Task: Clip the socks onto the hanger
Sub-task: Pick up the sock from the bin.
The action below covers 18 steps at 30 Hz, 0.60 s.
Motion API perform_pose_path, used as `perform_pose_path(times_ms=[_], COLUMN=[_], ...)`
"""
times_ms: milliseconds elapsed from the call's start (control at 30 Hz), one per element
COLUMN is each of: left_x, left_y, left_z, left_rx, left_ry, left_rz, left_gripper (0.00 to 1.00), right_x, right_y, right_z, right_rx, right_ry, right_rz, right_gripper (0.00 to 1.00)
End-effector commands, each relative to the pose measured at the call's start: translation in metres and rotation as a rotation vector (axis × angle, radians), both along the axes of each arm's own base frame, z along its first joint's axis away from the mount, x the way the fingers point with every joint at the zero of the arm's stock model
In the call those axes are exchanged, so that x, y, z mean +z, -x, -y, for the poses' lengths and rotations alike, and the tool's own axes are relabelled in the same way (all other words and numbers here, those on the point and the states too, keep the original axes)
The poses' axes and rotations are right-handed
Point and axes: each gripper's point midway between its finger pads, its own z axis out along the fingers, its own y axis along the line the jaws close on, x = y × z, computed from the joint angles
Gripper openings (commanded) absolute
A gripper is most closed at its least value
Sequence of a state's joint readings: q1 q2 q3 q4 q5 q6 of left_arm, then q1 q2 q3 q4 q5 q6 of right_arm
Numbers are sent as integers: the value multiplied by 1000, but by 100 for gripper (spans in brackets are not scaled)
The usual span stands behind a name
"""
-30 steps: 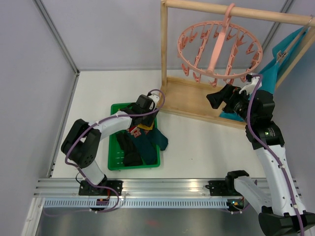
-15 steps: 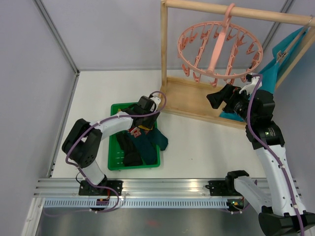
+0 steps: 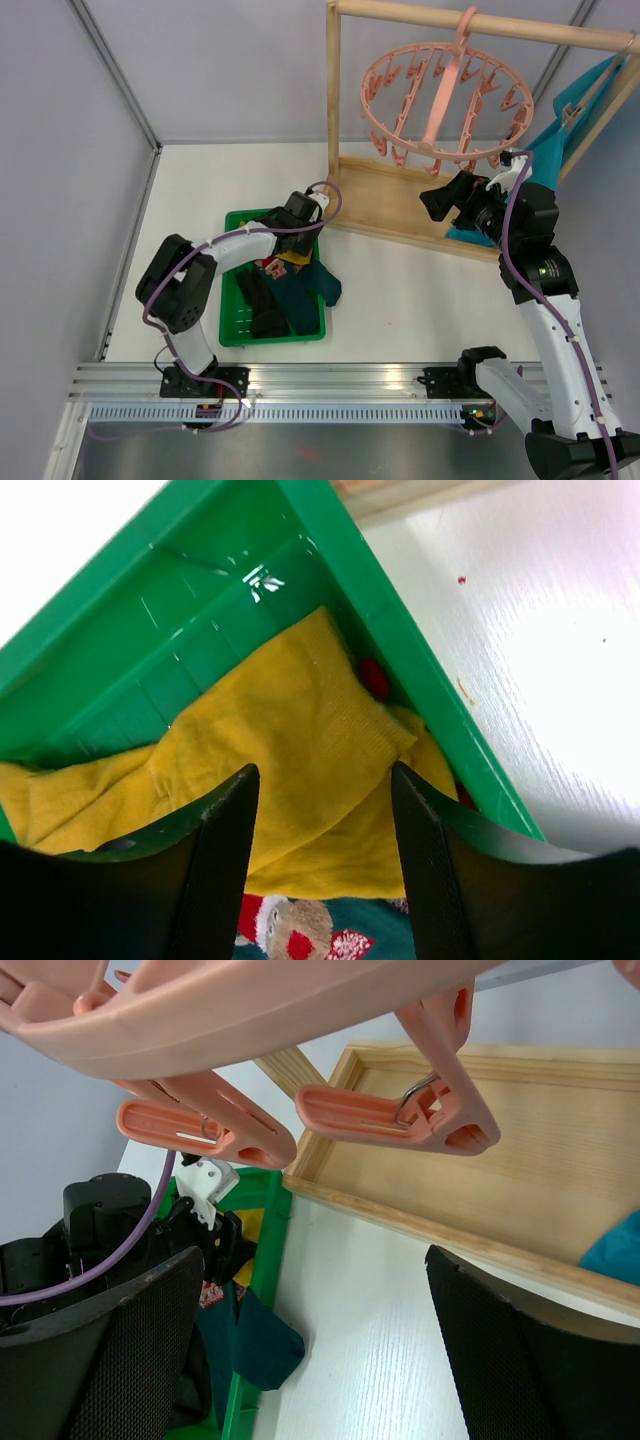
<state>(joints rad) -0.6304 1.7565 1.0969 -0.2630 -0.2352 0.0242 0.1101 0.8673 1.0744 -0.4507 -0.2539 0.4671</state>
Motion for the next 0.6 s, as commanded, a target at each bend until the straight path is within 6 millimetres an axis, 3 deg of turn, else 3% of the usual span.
perform_pose_path(times_ms=[0,167,333,567], left_x=[13,5,-3,6], left_y=[-15,-12,-3,2], left_z=[3,2,7,16], left_rx=[3,5,-27,-42], left_ry=[-20,-29,-6,62], left_rz=[52,28,-16,-18], left_gripper=[58,49,52,56], right_x=[11,9,9,6], right_y=[0,1,1,0], right_z=[1,2,3,4], right_rx=[-7,-11,-13,-20], right_ry=[2,6,4,6], right_rz=[33,30,27,21], right_gripper=[98,98,98,98])
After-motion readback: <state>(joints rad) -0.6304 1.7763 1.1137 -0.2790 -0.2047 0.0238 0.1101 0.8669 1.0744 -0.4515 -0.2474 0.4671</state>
